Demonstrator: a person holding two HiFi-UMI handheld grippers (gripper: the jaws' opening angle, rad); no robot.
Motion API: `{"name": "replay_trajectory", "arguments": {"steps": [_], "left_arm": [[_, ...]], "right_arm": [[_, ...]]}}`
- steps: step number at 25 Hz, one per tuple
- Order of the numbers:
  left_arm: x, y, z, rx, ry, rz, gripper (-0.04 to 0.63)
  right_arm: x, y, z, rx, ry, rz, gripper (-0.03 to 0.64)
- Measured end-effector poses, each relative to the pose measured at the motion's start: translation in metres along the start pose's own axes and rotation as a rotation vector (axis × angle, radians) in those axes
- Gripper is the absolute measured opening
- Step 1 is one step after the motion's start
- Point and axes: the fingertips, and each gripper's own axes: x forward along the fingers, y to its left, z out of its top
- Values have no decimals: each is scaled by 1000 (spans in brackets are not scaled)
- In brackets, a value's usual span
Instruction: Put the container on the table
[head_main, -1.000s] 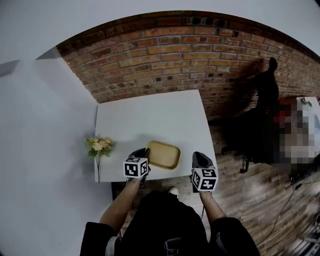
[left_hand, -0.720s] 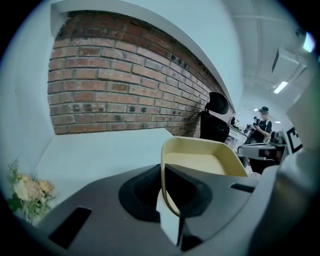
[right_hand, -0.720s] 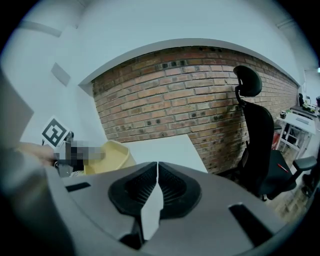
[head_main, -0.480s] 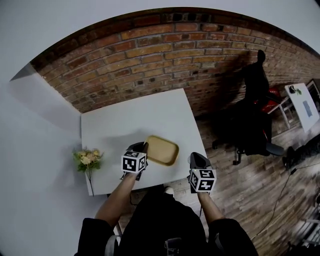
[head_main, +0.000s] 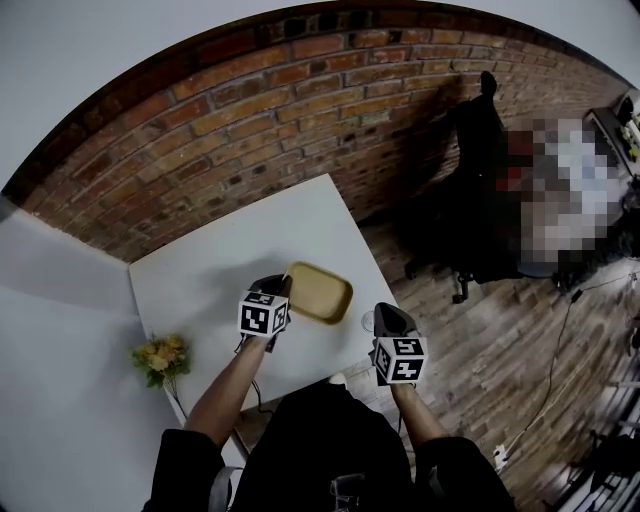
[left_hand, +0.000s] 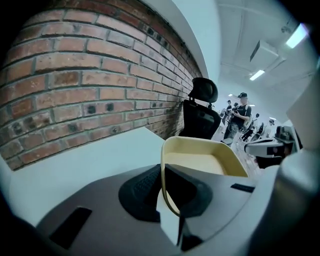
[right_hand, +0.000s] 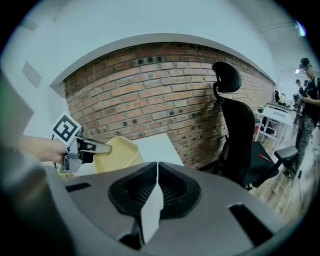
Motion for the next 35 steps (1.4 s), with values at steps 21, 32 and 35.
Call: {"name": "replay_trajectory", "arguments": {"steps": [21,32,35], "left_arm": [[140,-18,26,216,152,-242,23],[184,-27,23,283,207,-309,23],[194,-26,21,296,216,-318,23]], "right_arm": [[13,-36,-23,130,64,-152,25],[18,-49,-34,192,87,-201,26],[22,-50,-34,196,94,-210,26]]}}
